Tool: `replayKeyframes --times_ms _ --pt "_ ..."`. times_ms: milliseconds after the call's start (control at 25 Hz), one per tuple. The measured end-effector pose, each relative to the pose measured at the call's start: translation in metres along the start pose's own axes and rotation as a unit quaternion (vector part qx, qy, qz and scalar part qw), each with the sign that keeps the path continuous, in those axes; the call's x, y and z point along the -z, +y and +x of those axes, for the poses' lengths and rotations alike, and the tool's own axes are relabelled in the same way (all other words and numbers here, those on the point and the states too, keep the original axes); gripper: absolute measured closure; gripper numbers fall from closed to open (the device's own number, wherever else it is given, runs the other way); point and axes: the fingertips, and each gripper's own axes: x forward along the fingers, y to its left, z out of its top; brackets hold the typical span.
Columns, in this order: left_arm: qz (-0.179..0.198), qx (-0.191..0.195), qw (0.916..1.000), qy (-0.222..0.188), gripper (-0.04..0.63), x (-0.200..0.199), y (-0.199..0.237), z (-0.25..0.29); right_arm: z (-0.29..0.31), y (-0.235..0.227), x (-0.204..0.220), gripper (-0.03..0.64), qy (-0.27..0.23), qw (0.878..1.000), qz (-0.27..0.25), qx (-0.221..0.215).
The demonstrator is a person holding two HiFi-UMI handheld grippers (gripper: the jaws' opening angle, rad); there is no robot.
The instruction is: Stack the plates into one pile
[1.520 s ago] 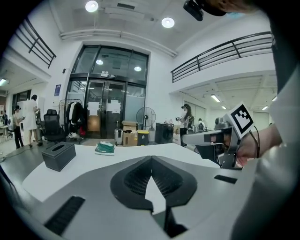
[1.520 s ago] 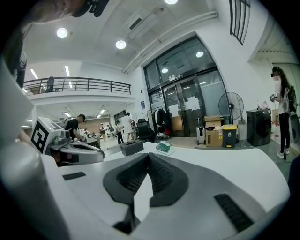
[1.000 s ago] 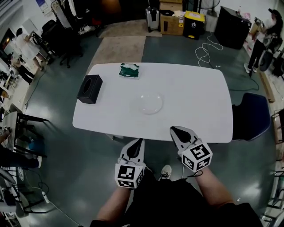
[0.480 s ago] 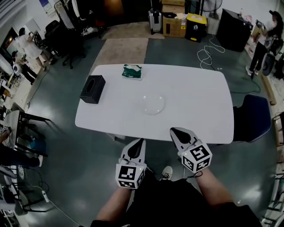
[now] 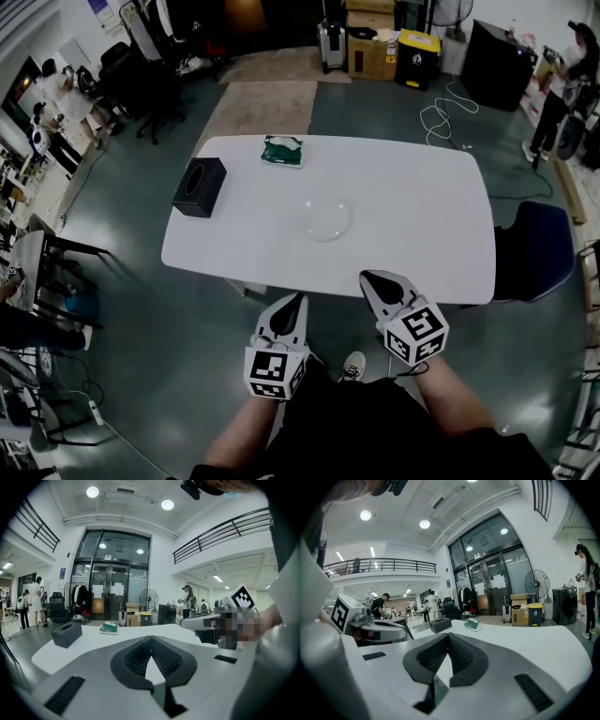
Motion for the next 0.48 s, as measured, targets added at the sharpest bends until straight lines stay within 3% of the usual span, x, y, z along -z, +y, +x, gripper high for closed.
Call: replayKeyframes --times_ms 480 --pt "0.000 0.000 1.0000 -0.002 0.577 0.0031 -0.0046 0.0025 -0.0038 -0.0027 0.0024 0.600 -0.001 1.000 -0.001 0.001"
